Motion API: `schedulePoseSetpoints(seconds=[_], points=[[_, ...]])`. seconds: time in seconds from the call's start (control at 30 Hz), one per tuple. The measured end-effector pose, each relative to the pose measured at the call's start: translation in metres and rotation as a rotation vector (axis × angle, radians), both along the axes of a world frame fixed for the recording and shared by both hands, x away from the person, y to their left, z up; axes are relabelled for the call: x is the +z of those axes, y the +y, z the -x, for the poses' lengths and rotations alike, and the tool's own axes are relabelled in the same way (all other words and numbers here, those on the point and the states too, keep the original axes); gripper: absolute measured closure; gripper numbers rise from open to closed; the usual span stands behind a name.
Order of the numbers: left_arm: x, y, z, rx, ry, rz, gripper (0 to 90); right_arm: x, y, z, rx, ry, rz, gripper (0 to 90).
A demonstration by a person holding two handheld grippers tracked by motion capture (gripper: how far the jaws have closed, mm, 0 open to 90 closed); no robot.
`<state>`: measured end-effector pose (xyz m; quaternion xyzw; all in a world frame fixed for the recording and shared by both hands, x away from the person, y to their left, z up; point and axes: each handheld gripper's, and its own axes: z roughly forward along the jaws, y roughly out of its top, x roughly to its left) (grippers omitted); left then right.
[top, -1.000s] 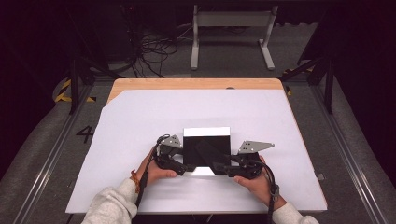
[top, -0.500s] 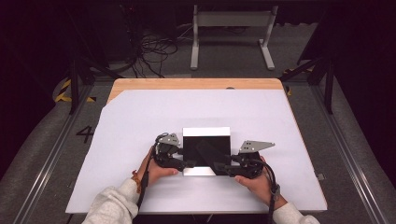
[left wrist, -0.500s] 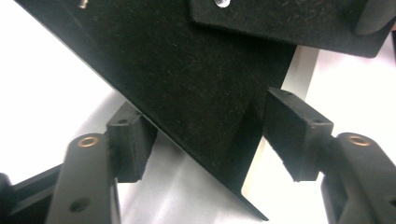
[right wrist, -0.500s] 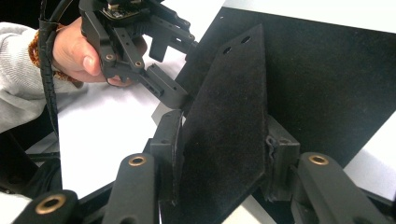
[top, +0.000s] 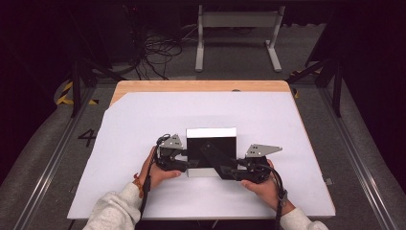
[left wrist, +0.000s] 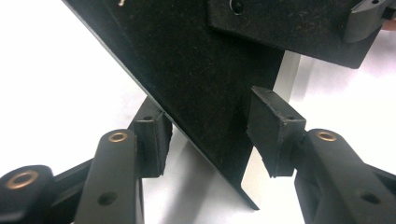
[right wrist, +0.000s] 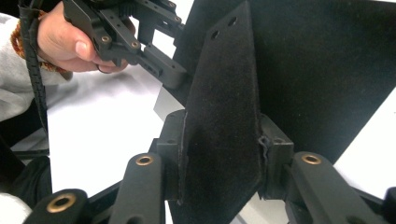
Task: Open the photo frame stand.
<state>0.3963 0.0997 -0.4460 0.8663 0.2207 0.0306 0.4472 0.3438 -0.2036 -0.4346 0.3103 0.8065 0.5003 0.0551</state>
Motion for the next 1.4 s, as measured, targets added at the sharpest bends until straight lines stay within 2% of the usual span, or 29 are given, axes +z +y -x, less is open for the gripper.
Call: schedulePoseSetpoints(seconds=[0.2, 0.3, 0.37, 0.47, 0.5, 0.8, 0.93, 1.07, 1.2, 1.4], points=[[-0.001, 0.0, 0.0, 0.007, -0.002, 0.008, 51.8, 0.001, 0.0, 0.002, 0.005, -0.009, 0.013, 63.3], [-0.004, -0.003, -0.001, 0.0, 0.019, 0.011, 40.4, 0.001, 0.001, 0.002, 0.011, -0.01, 0.008, 63.1], [-0.006, -0.005, -0.002, 0.008, 0.019, -0.012, 38.8, 0.002, 0.001, 0.002, 0.013, -0.009, 0.009, 62.9], [-0.008, -0.006, -0.002, -0.003, 0.034, -0.003, 36.8, 0.003, 0.002, 0.003, 0.016, -0.024, 0.027, 62.8], [-0.008, -0.006, -0.003, -0.001, 0.018, -0.006, 36.6, 0.003, 0.002, 0.004, 0.016, -0.029, 0.033, 62.8], [-0.005, -0.008, -0.002, -0.017, 0.003, 0.006, 44.7, 0.002, 0.001, 0.003, 0.012, -0.023, 0.036, 62.3], [-0.003, -0.008, -0.002, -0.005, 0.003, 0.008, 47.4, 0.003, 0.001, 0.003, 0.015, -0.03, 0.041, 62.3], [0.001, -0.007, -0.002, 0.014, -0.027, 0.01, 51.7, 0.003, 0.002, 0.004, 0.009, -0.044, 0.055, 64.4], [0.003, -0.009, -0.002, 0.032, -0.044, 0.003, 52.6, 0.004, 0.002, 0.004, 0.0, -0.058, 0.065, 65.8], [0.006, -0.01, -0.002, 0.058, -0.092, -0.003, 55.4, 0.005, 0.003, 0.004, -0.018, -0.075, 0.093, 68.9]])
